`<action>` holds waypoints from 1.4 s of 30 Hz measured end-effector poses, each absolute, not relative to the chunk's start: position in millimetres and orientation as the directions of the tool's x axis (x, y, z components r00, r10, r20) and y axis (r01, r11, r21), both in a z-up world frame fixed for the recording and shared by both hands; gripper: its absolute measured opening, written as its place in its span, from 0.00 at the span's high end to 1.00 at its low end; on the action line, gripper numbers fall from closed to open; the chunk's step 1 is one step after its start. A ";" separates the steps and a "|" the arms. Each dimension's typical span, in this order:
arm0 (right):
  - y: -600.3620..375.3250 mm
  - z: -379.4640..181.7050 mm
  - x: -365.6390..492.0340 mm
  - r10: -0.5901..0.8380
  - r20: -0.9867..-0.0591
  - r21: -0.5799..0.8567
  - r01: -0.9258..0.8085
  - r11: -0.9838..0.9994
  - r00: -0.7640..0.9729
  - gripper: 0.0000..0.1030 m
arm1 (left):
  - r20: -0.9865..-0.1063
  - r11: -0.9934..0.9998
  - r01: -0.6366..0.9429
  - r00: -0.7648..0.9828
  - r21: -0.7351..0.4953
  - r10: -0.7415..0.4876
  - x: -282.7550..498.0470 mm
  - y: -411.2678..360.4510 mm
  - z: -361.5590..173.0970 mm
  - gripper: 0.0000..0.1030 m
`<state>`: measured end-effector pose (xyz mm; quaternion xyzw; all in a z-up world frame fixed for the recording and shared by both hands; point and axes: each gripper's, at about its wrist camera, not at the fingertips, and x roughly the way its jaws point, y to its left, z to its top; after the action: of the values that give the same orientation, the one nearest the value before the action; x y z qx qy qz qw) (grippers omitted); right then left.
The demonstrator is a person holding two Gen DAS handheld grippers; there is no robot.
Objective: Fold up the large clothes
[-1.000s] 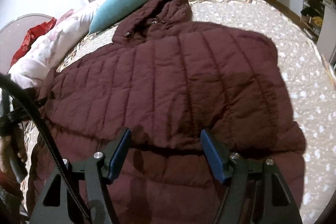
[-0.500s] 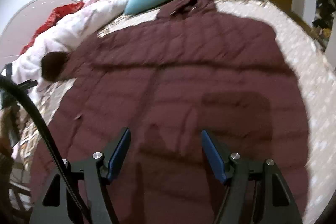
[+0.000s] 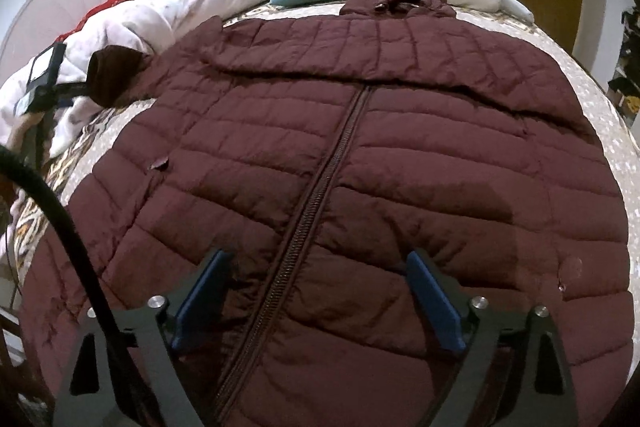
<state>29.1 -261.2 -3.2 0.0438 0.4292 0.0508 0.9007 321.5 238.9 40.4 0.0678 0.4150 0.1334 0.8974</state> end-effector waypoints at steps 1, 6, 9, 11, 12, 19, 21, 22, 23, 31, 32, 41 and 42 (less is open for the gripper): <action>-260.1 -3.9 29.4 0.127 -0.769 0.117 -0.058 0.991 0.627 0.06 | -0.718 0.945 -0.191 0.616 0.264 0.325 329.5 236.0 38.5 0.29; -258.5 -6.3 30.1 0.139 -0.769 0.122 -0.071 0.990 0.624 0.03 | -0.784 0.955 -0.215 0.549 0.203 0.291 343.8 239.2 39.1 0.87; -256.0 -7.3 31.1 0.143 -0.770 0.120 -0.079 0.990 0.622 0.01 | -0.780 0.975 -0.181 0.588 0.131 0.214 327.7 228.8 58.3 0.87; -256.0 -7.7 30.9 0.146 -0.769 0.121 -0.082 0.989 0.623 0.01 | -0.779 0.988 -0.133 0.610 0.081 0.146 315.5 214.6 74.5 0.87; -256.6 -7.6 30.6 0.150 -0.766 0.126 -0.083 0.989 0.625 0.01 | -0.776 0.993 -0.109 0.621 0.054 0.110 309.9 206.2 83.7 0.87; -265.0 -3.5 26.3 0.194 -0.742 0.186 -0.081 0.979 0.642 0.02 | -0.727 0.970 0.149 0.642 -0.194 -0.244 261.5 96.0 151.9 0.88; -277.6 6.0 21.1 0.211 -0.723 0.239 -0.048 0.970 0.658 0.09 | -0.717 0.945 0.216 0.616 -0.246 -0.327 250.9 61.7 160.0 0.88; -283.4 11.6 17.8 0.212 -0.711 0.257 -0.032 0.966 0.671 0.09 | -0.712 0.929 0.252 0.598 -0.270 -0.369 246.0 42.2 160.5 0.88; -293.9 20.3 11.2 0.198 -0.690 0.270 -0.006 0.963 0.696 0.09 | -0.708 0.910 0.296 0.573 -0.292 -0.413 236.4 18.9 161.3 0.88; -379.5 58.0 -28.4 0.047 -0.626 0.310 0.193 0.931 0.779 0.09 | -0.761 0.816 0.501 0.399 -0.287 -0.512 195.8 -138.4 113.2 0.86; -390.2 58.0 -32.3 0.035 -0.627 0.321 0.218 0.922 0.778 0.09 | -0.783 0.821 0.514 0.394 -0.247 -0.482 188.2 -154.7 101.8 0.79; -417.3 57.7 -33.7 0.043 -0.658 0.354 0.260 0.898 0.751 0.08 | -0.805 0.840 0.524 0.433 -0.141 -0.405 113.2 -133.6 75.9 0.52; -413.4 60.1 -29.0 0.053 -0.658 0.353 0.245 0.903 0.751 0.08 | -0.801 0.851 0.515 0.465 -0.102 -0.378 101.1 -121.0 79.0 0.51</action>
<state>-29.0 -413.4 60.1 0.2137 0.3488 -0.0527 0.9110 101.1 -121.0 79.0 0.0770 0.4459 -0.2618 0.8525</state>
